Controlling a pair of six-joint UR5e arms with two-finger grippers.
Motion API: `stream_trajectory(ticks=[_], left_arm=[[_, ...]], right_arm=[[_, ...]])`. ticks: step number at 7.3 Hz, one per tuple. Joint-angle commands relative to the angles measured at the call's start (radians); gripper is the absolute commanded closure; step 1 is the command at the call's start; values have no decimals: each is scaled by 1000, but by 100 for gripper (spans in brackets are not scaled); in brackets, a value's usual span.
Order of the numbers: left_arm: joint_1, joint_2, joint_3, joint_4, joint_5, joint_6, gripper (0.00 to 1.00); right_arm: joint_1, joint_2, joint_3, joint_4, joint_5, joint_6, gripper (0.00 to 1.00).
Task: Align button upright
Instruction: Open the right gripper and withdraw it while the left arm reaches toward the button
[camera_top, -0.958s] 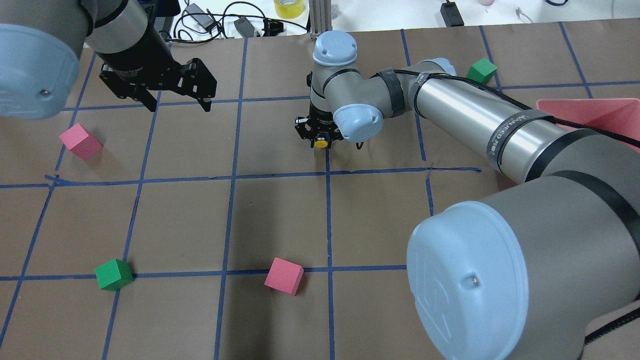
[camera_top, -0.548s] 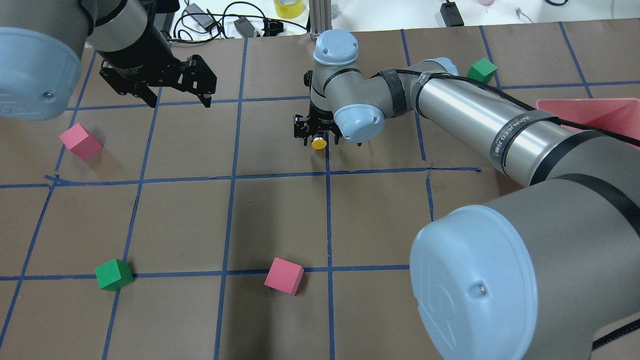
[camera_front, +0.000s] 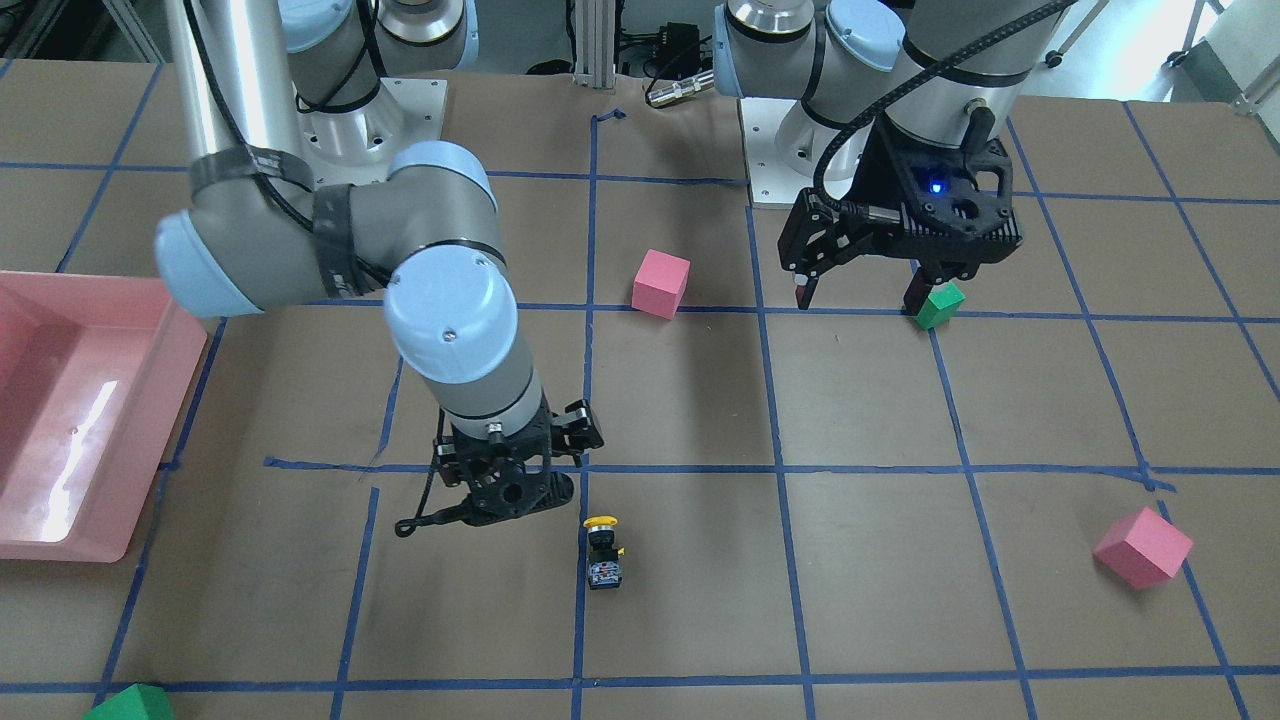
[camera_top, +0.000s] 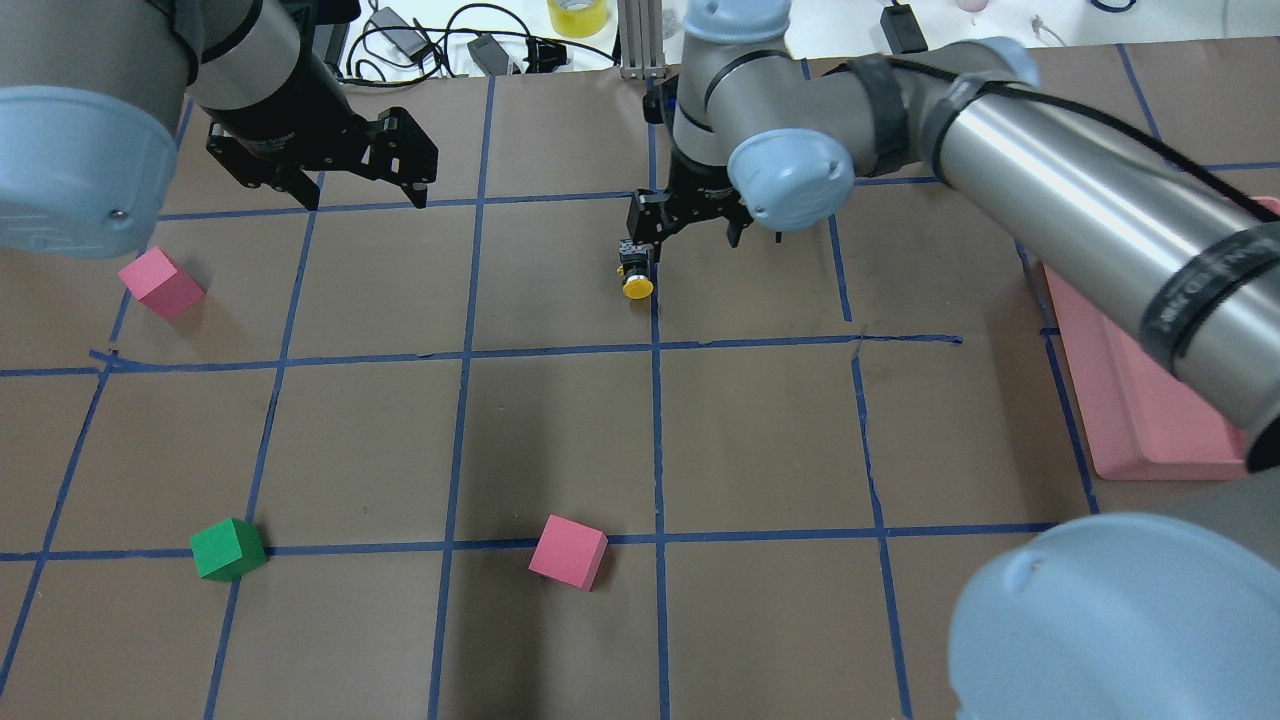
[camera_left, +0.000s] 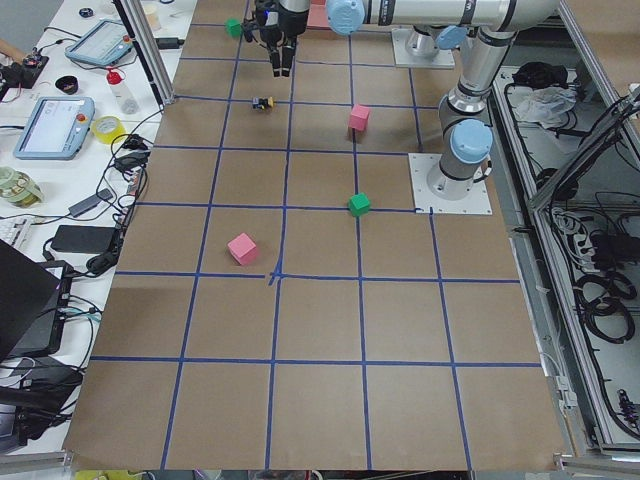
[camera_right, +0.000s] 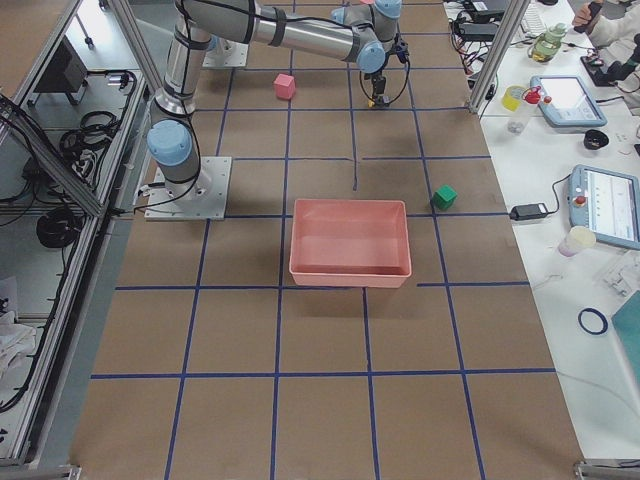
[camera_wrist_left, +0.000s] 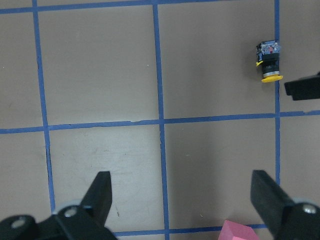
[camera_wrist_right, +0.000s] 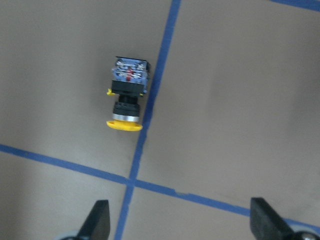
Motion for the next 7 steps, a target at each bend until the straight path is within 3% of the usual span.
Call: stream_trajectory(ticks=[1, 3, 5, 6, 7], left_arm=[[-4, -3, -70, 88, -7, -25, 0], [-7, -26, -182, 265, -15, -20, 0], [-43, -103, -328, 633, -56, -20, 0], [-62, -148, -363, 756, -52, -21, 0], [-95, -203, -373, 861, -44, -46, 0]], right_arm=[[-112, -206, 30, 258, -14, -69, 0], [-115, -288, 27, 332, -209, -93, 0], [-120, -302, 10, 342, -217, -93, 0], [-121, -307, 11, 348, -202, -93, 0], [-123, -316, 10, 352, -132, -83, 0]])
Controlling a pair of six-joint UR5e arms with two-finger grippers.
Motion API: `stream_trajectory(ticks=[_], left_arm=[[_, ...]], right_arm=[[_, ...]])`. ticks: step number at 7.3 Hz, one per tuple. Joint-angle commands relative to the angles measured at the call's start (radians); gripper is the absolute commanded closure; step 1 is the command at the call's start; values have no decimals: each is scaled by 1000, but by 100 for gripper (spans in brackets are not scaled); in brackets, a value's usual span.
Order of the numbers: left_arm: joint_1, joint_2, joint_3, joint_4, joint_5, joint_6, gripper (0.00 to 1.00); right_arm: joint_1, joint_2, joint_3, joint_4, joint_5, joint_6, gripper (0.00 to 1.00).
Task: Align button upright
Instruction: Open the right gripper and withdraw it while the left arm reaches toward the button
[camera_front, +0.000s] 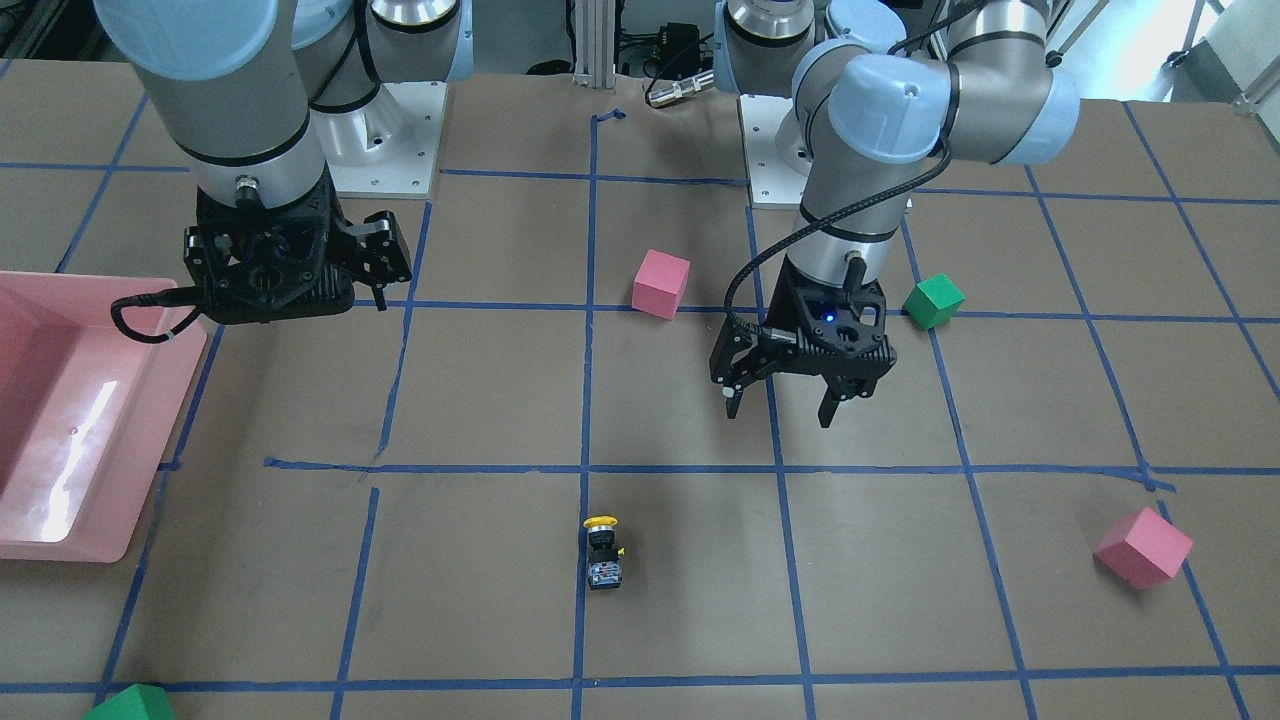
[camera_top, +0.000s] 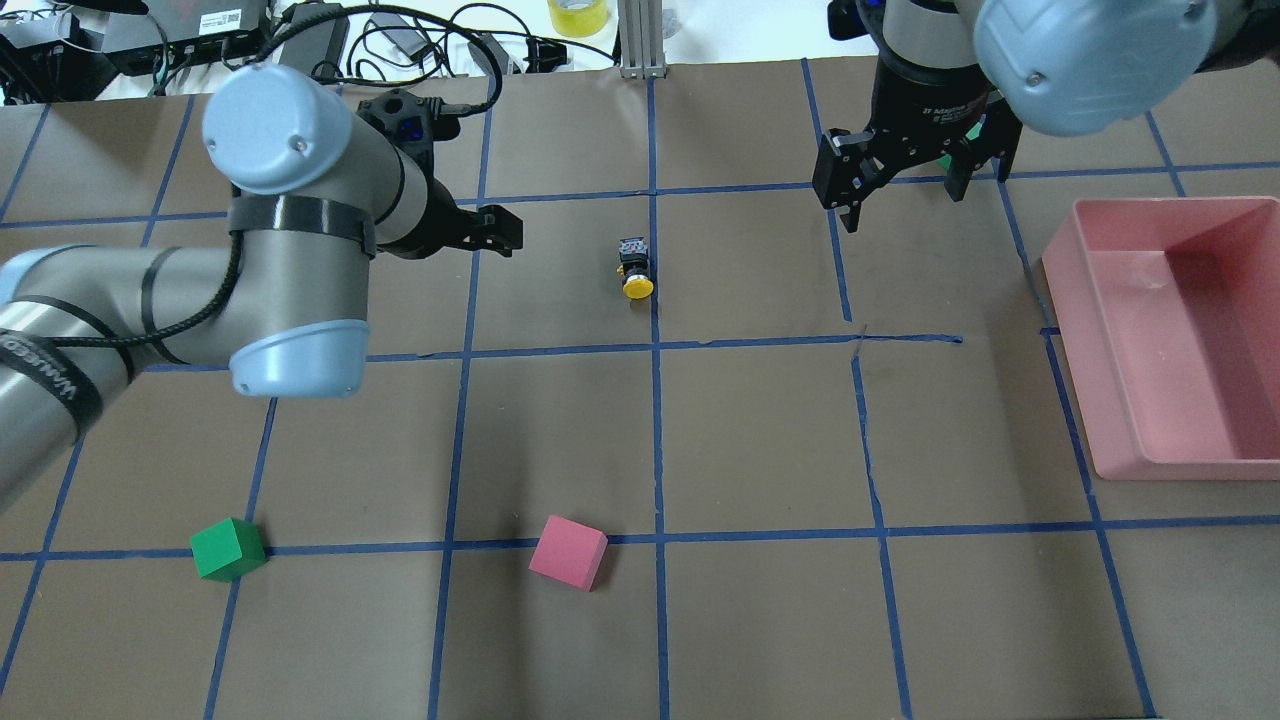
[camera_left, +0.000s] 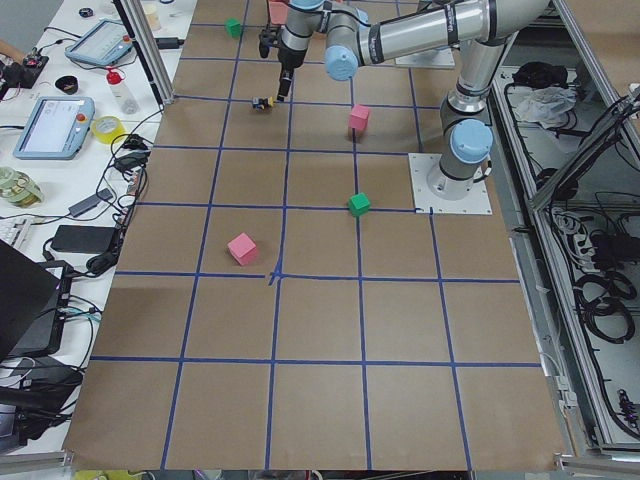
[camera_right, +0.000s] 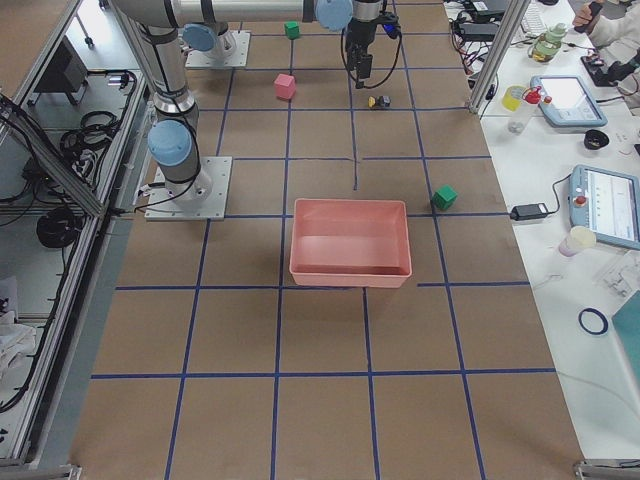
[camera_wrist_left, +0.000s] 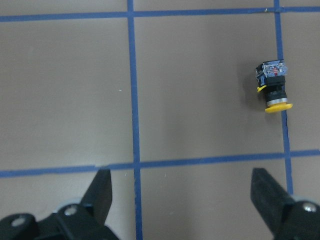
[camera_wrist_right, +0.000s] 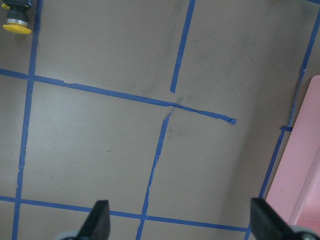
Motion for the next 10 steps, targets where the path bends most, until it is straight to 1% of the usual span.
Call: stream_trajectory(ticks=[1, 2, 3, 5, 6, 7, 8, 9, 10], left_arm=[[-75, -126, -31, 247, 55, -78, 1], [-124, -183, -29, 319, 107, -87, 2], [-155, -236, -29, 382, 136, -118, 2], [-195, -329, -26, 522, 160, -153, 2], [-209, -369, -25, 600, 152, -178, 2], [-215, -394, -19, 623, 135, -252, 2], [-226, -423, 6, 624, 146, -262, 5], [-264, -455, 42, 624, 213, -315, 5], [-302, -489, 84, 621, 258, -378, 5]], right_arm=[[-2, -23, 2, 14, 153, 13, 0], [-5, -36, 8, 20, 144, 15, 0], [-7, -49, 11, 27, 144, 15, 0], [-31, -60, 11, 33, 142, 15, 0], [-56, -60, 14, 45, 141, 13, 0], [-77, -63, 12, 42, 125, 13, 0], [-82, -63, 12, 44, 124, 13, 0], [-79, -65, 0, 39, 122, 15, 0], [-82, -71, 5, 45, 122, 15, 0]])
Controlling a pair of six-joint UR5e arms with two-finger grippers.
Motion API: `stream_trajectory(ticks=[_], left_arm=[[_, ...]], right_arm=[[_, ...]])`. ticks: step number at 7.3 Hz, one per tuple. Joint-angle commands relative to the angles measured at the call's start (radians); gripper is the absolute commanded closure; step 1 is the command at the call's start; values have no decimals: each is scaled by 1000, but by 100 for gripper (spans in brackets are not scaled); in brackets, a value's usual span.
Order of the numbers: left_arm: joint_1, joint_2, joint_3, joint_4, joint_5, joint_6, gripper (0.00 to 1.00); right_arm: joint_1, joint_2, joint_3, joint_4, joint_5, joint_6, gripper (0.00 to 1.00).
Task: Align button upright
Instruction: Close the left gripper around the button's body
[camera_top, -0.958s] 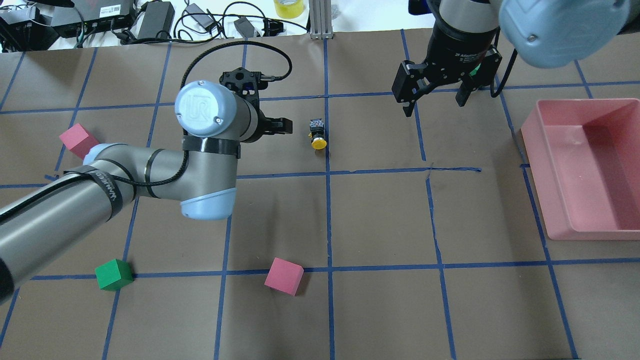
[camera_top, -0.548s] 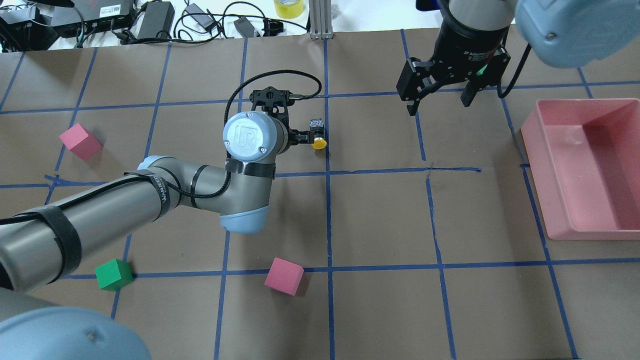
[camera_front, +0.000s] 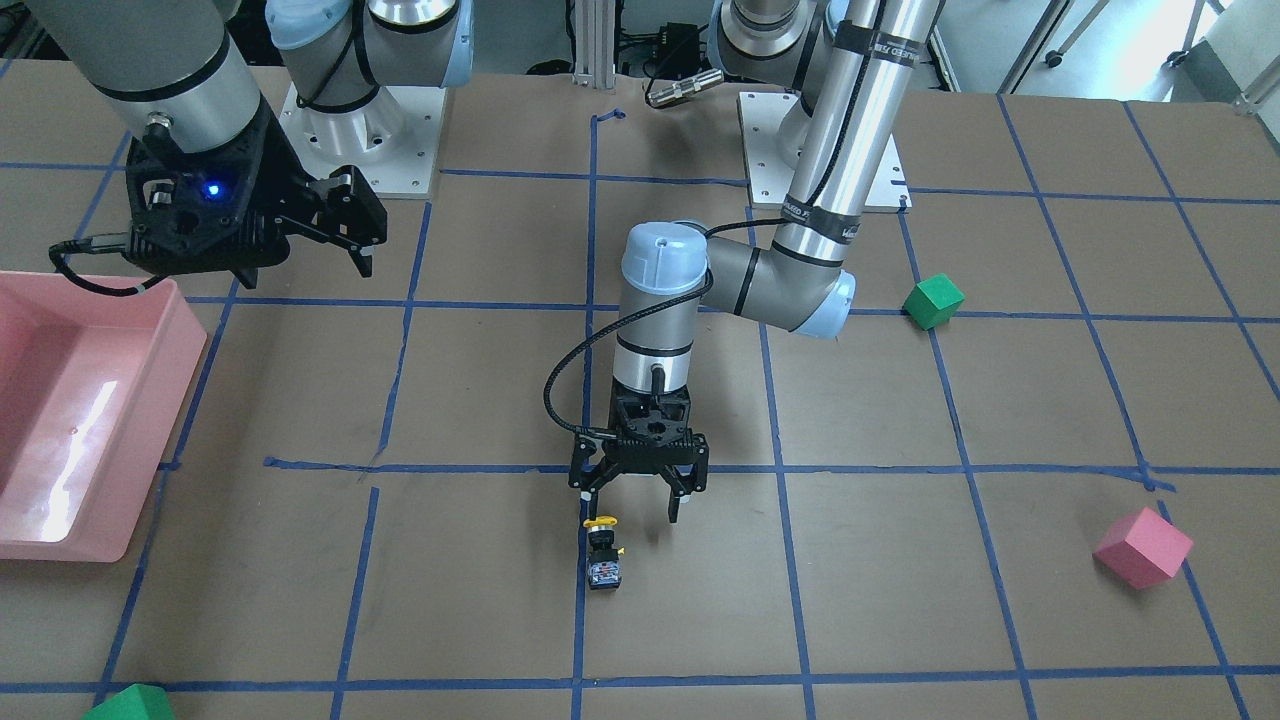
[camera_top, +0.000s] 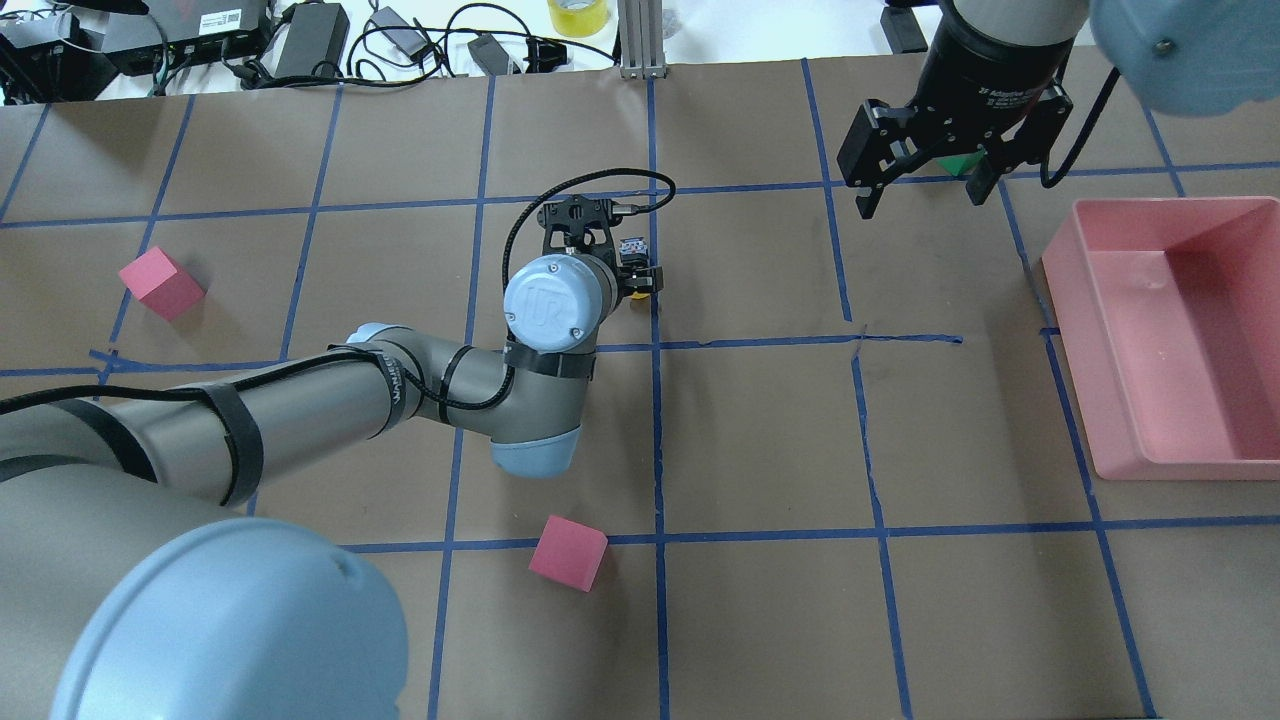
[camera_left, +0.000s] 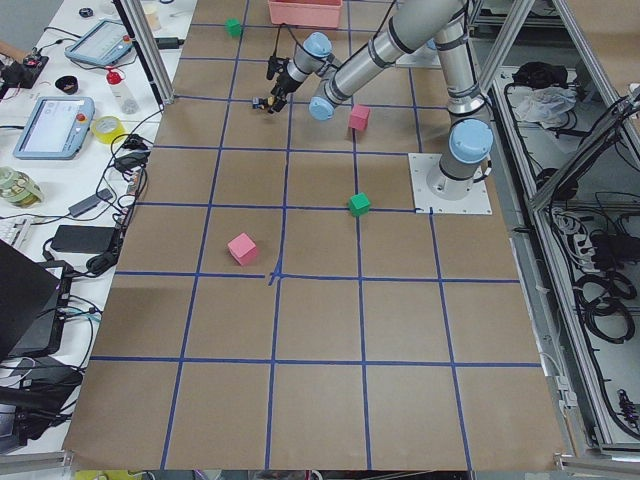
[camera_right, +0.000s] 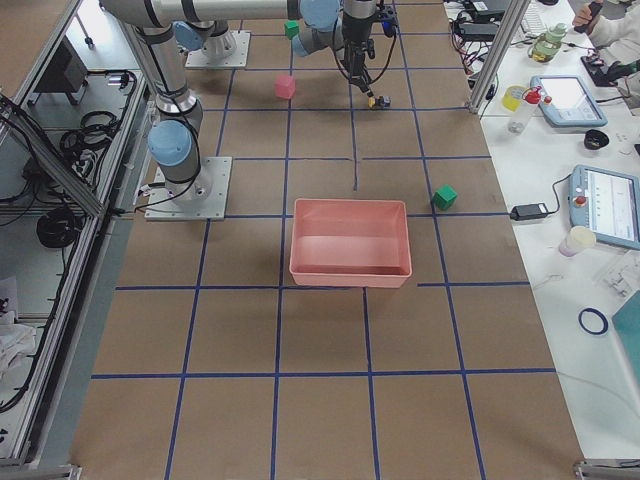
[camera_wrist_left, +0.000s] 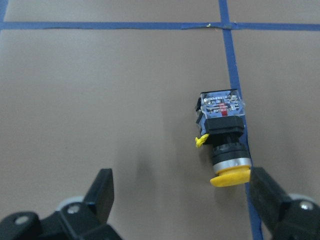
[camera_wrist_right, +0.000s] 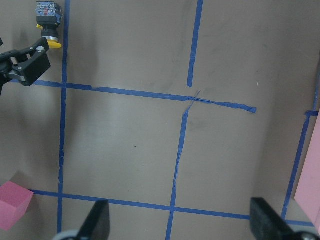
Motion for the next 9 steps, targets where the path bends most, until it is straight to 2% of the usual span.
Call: stream_trajectory(ticks=[1, 2, 3, 5, 6, 7, 8, 9], left_arm=[[-56, -63, 64, 0, 79, -75, 5], [-61, -76, 67, 3, 82, -75, 5], [-61, -79, 67, 5, 86, -62, 10], [-61, -102, 72, 53, 86, -23, 11], [-61, -109, 72, 63, 86, -23, 11], [-61, -111, 70, 78, 88, -3, 15], [-61, -111, 70, 78, 103, 10, 32], [-61, -110, 67, 78, 103, 11, 33]], right_arm=[[-2, -18, 13, 5, 0, 1, 0], [-2, -19, 15, 8, -1, 1, 0], [-2, -19, 16, 8, -1, 1, 0], [-2, -19, 16, 10, -4, 1, 0], [-2, -19, 16, 10, -42, 1, 0], [-3, -19, 16, 10, -84, 1, 0], [-2, -19, 18, 10, -87, 1, 0], [0, -19, 24, 11, -87, -1, 0]])
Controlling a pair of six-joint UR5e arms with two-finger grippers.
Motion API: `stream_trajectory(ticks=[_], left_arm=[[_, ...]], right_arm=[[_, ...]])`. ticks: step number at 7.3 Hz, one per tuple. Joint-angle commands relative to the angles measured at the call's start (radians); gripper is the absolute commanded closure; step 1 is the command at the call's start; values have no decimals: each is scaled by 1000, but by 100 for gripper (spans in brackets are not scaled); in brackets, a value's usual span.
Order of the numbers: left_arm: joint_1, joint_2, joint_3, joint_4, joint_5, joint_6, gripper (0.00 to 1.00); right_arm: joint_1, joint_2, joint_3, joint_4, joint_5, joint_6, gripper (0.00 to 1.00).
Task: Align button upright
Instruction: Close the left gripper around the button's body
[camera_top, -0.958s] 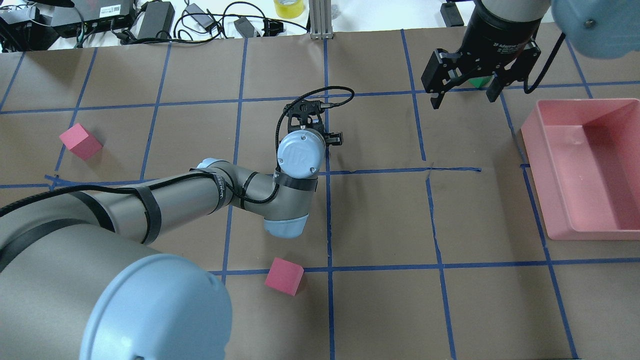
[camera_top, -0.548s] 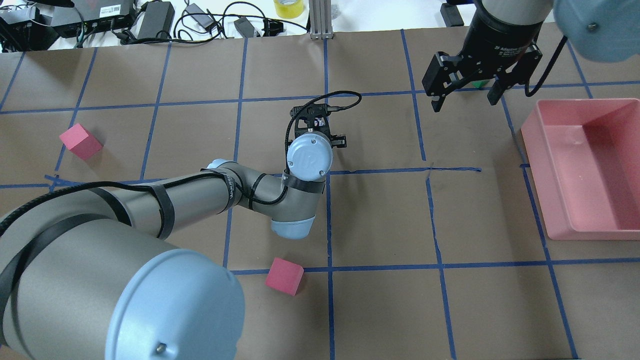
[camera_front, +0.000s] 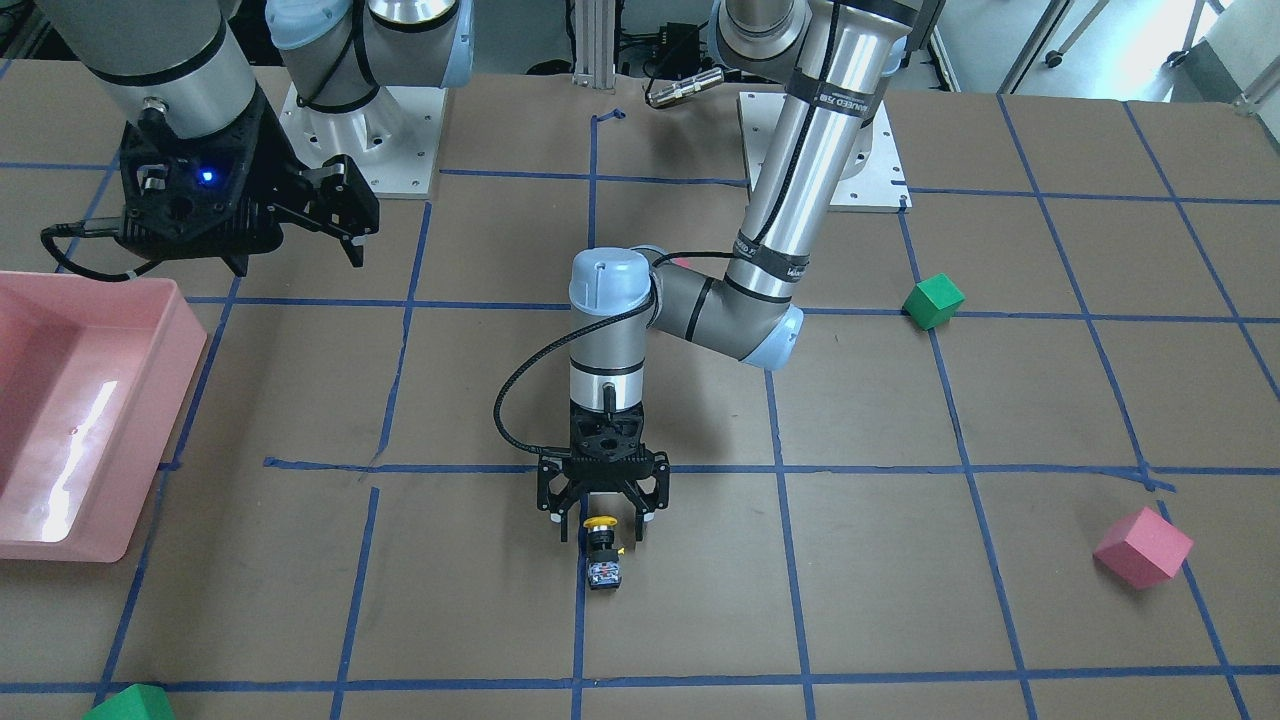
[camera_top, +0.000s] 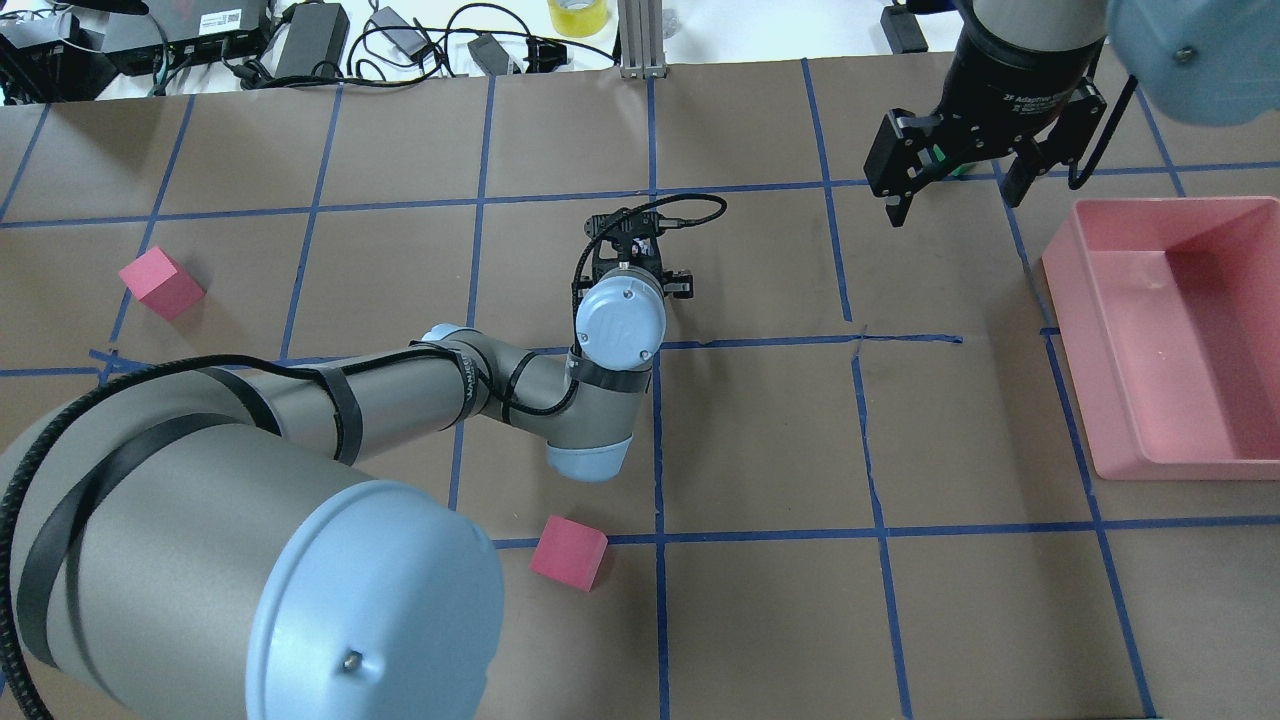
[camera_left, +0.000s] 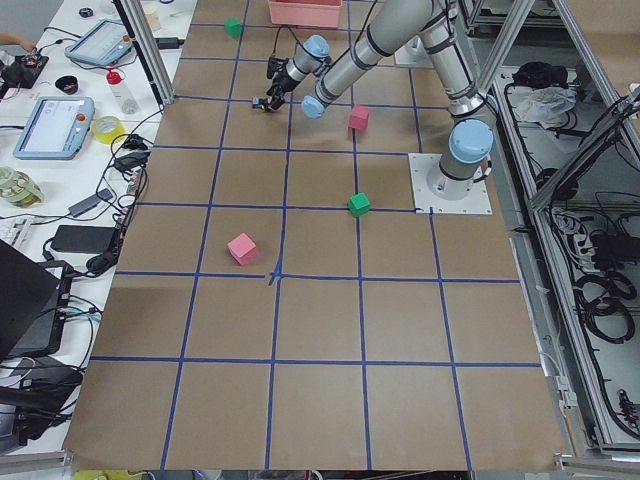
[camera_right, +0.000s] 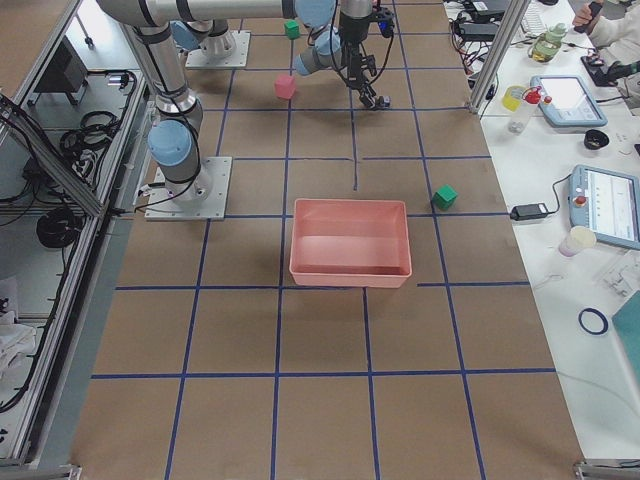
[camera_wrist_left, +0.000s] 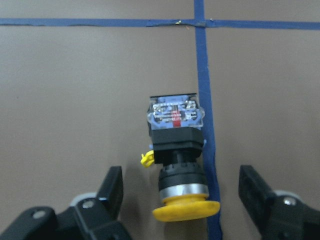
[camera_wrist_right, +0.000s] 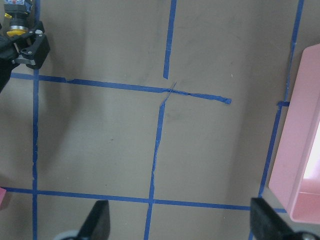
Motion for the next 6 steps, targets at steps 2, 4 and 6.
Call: stream_trajectory(ticks=[2, 4, 6], left_arm=[[-2, 5, -7, 1, 4, -2, 33], [-11, 12, -22, 1, 7, -5, 34], [-12, 13, -22, 1, 5, -10, 48]], right_arm=[[0, 0, 17, 27, -9, -1, 0], [2, 0, 17, 27, -9, -1, 0], [0, 0, 17, 27, -11, -1, 0]])
